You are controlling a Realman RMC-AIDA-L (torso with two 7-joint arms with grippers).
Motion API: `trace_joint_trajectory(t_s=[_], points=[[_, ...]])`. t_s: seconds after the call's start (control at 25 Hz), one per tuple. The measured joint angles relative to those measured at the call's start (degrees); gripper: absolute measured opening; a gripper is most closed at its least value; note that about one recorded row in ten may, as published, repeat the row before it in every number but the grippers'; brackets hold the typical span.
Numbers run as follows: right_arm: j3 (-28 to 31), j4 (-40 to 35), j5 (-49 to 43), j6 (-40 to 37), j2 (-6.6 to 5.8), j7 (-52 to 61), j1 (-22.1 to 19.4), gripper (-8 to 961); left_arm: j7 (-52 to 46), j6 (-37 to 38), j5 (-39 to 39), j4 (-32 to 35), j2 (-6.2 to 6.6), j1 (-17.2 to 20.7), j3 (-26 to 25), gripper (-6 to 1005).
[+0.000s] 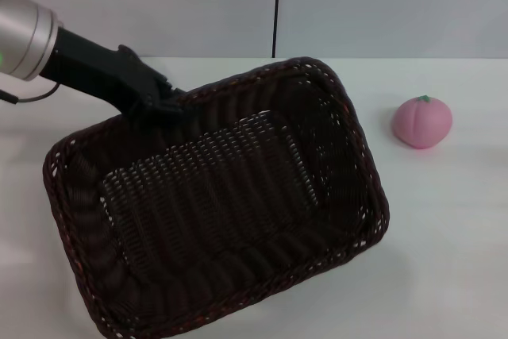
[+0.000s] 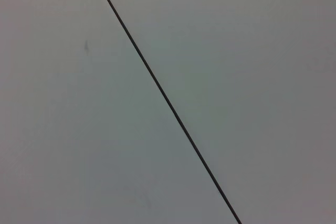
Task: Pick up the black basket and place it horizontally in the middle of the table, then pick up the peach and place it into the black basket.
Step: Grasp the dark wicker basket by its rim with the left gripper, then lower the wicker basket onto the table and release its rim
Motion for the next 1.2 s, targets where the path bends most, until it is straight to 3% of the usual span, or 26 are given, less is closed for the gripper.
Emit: trace_joint_trajectory(t_s=[0.44,0.64,1.2], points=[[0.1,0.2,0.0,0.3,0.05,0.0,0.2,556,4.8,1.7,-2.0,-1.0,-0.56,-3.8,0.5,195],[0.1,0.2,0.0,0.3,0.08,0.0,0.1,554,7.3,1.0,-4.6,-1.5,-0.61,-5.2,3.9,195],[0.1,1.5,0.0,0.3,0.1,0.2,0.1,549,13.4,-2.3,-4.9,-10.0,-0.96,-10.6,6.1,196]])
